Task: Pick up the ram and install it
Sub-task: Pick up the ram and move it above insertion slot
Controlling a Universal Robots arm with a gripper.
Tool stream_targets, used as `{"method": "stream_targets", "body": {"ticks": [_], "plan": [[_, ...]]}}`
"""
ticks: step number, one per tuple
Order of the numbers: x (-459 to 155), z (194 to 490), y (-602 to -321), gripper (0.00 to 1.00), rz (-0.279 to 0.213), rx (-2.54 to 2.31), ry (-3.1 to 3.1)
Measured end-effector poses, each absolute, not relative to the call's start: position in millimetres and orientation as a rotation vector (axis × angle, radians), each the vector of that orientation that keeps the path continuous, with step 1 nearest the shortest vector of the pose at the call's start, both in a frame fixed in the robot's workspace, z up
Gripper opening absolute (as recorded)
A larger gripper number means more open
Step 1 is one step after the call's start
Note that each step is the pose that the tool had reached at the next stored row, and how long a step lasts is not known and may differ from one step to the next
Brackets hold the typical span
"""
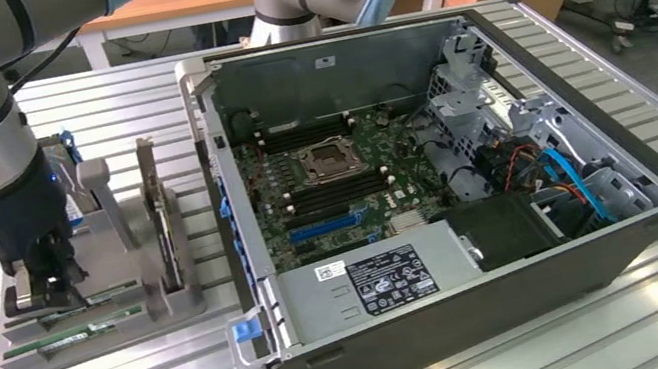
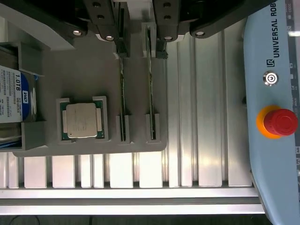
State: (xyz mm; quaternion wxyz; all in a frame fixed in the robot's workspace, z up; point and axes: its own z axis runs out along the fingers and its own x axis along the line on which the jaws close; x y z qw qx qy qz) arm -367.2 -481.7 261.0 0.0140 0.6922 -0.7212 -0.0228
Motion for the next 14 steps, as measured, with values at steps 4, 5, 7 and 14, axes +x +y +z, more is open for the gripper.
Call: {"method": "stream_targets", "body": {"ticks": [4, 5, 7, 14], "plan": [[-367.2, 260.9, -483.7, 0.35, -0.071, 2.155, -2.246], [-367.2, 260.9, -483.7, 0.35, -0.071, 2.155, -2.246], [-367.2, 260.9, -483.7, 0.35, -0.071, 2.155, -2.246], [-367.2, 260.6, -483.8, 0.35, -0.071, 2.155, -2.246]]}}
